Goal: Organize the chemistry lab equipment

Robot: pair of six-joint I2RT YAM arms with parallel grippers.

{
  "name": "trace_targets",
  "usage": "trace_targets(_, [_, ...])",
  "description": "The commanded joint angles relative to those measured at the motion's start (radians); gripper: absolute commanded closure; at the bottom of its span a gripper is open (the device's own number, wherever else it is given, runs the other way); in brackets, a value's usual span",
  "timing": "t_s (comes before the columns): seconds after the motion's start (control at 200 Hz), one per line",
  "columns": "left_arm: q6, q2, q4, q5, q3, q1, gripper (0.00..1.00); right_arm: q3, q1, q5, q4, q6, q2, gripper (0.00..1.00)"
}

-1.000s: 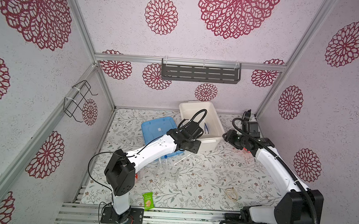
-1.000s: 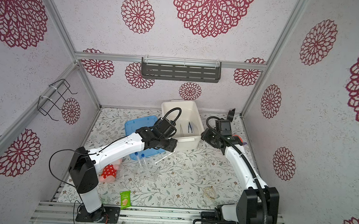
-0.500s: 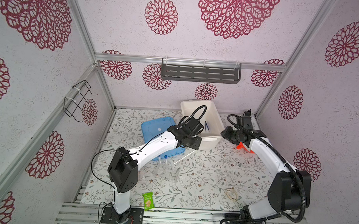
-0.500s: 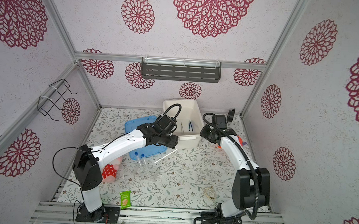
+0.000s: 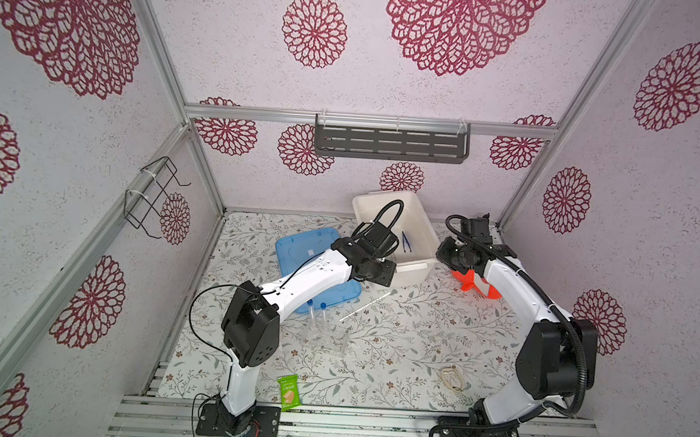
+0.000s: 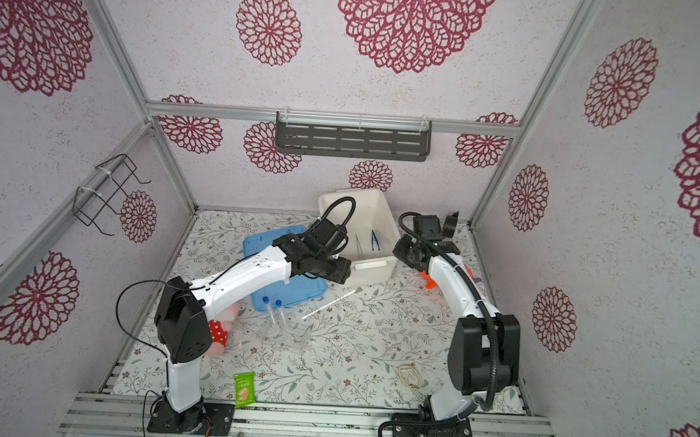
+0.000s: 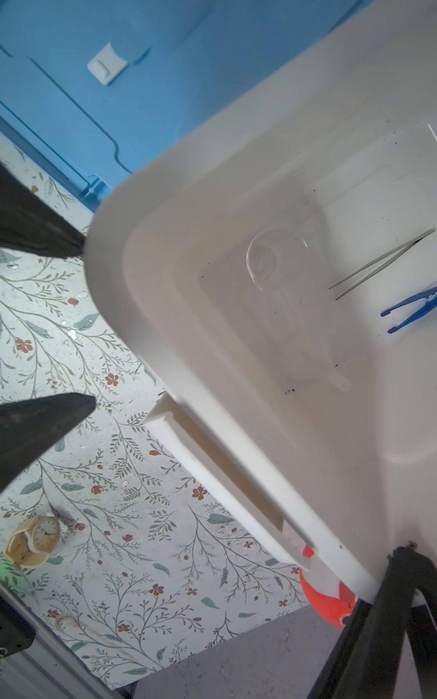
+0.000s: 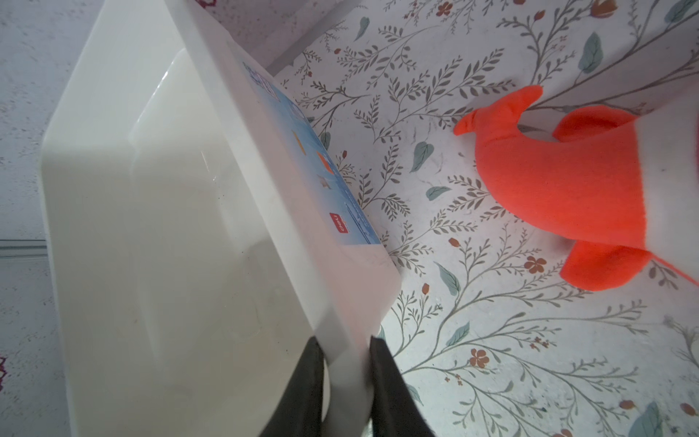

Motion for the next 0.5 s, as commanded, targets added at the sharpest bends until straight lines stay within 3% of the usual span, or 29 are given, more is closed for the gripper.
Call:
trace_targets(0.0, [0.010,0.004,0.031,-0.004,0.026,0.030,0.39,0.028,-0.001,0.019,-0.018,-0.008,-0.003,0.77])
trace_targets(0.34, [-0.024,-0.112,0.018,0.093,-0.056,0.015,0.35,0.024,-0.015,0.034,-0.057,-0.016,-0.122,0.54])
trace_targets(0.495, [-0.013,-0.188,-0.005,0.083,-0.104,0.000,0.35,-0.015,-0.018,0.058,-0.099,-0.049,-0.222,0.52])
